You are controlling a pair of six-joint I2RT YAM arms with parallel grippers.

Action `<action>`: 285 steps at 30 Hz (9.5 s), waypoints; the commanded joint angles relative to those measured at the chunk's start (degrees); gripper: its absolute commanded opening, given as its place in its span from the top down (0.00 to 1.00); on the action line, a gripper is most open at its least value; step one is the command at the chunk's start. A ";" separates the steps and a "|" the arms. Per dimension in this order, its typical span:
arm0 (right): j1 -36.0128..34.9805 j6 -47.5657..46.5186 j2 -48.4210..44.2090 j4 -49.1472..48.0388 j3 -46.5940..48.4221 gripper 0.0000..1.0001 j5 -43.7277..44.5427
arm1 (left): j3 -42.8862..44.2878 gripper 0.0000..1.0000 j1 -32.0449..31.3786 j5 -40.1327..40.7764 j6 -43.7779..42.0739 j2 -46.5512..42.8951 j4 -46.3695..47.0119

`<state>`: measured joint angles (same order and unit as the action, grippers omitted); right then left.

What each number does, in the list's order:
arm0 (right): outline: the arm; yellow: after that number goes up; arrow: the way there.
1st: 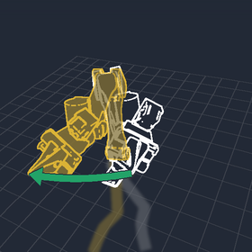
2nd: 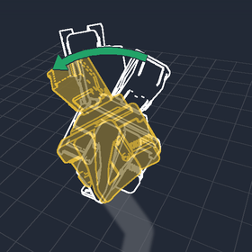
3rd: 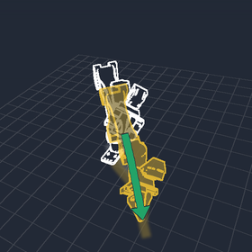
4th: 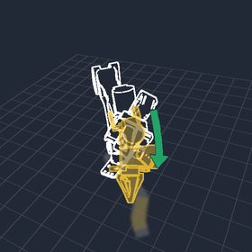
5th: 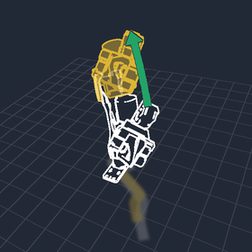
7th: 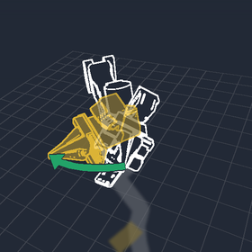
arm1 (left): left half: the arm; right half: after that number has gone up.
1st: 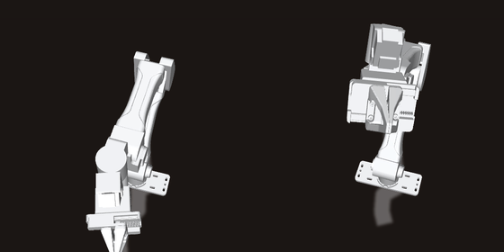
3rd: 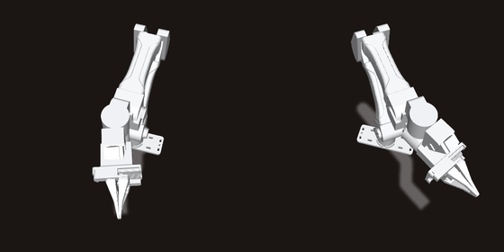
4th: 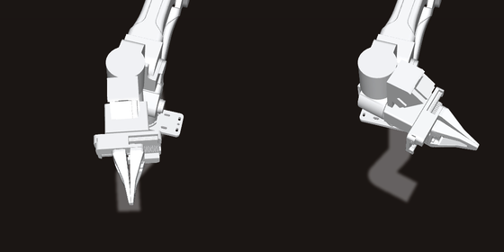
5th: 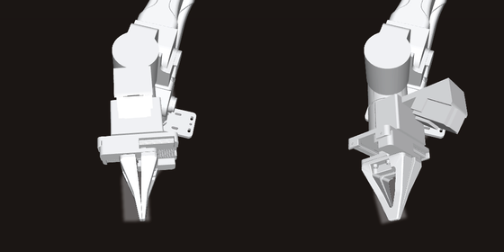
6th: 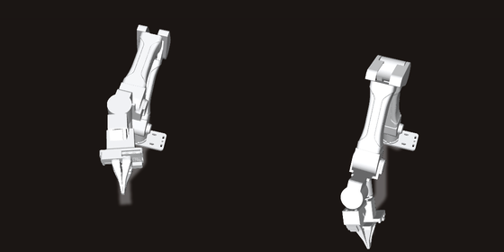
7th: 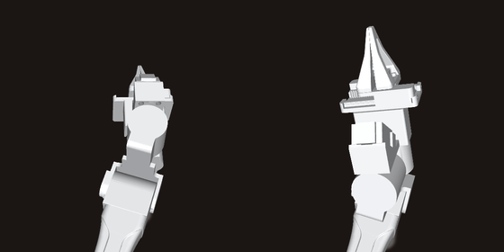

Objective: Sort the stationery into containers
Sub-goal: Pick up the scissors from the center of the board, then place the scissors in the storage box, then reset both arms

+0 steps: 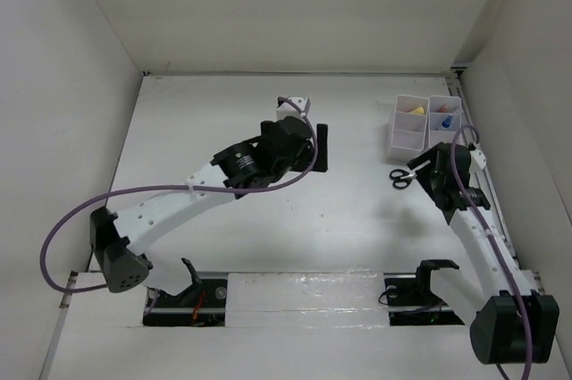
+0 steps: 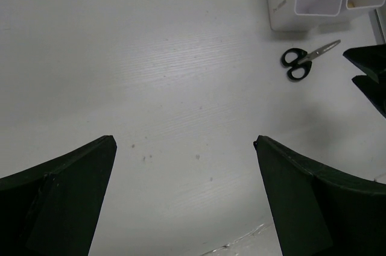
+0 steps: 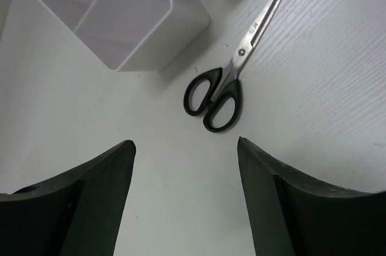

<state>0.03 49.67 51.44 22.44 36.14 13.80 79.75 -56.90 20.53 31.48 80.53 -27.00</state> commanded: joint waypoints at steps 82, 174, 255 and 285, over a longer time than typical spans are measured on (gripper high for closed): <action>-8.12 -4.41 -29.73 22.48 21.60 0.03 -2.03 | 44.97 0.50 -5.50 -3.14 -14.08 64.48 23.49; -8.65 5.00 -1.62 -61.27 -17.16 0.10 -46.50 | -5.56 1.00 -5.50 5.13 -7.14 5.43 21.20; -9.26 25.30 43.30 18.87 41.73 1.00 46.31 | -17.96 0.00 -3.39 20.43 12.64 -26.04 -15.89; -14.79 16.02 40.69 8.36 41.74 0.16 48.07 | -19.01 0.00 -3.39 17.70 10.00 -27.09 -13.25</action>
<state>-11.44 71.16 98.91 37.52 78.76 58.74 61.34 -60.36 37.95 42.26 54.35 -41.63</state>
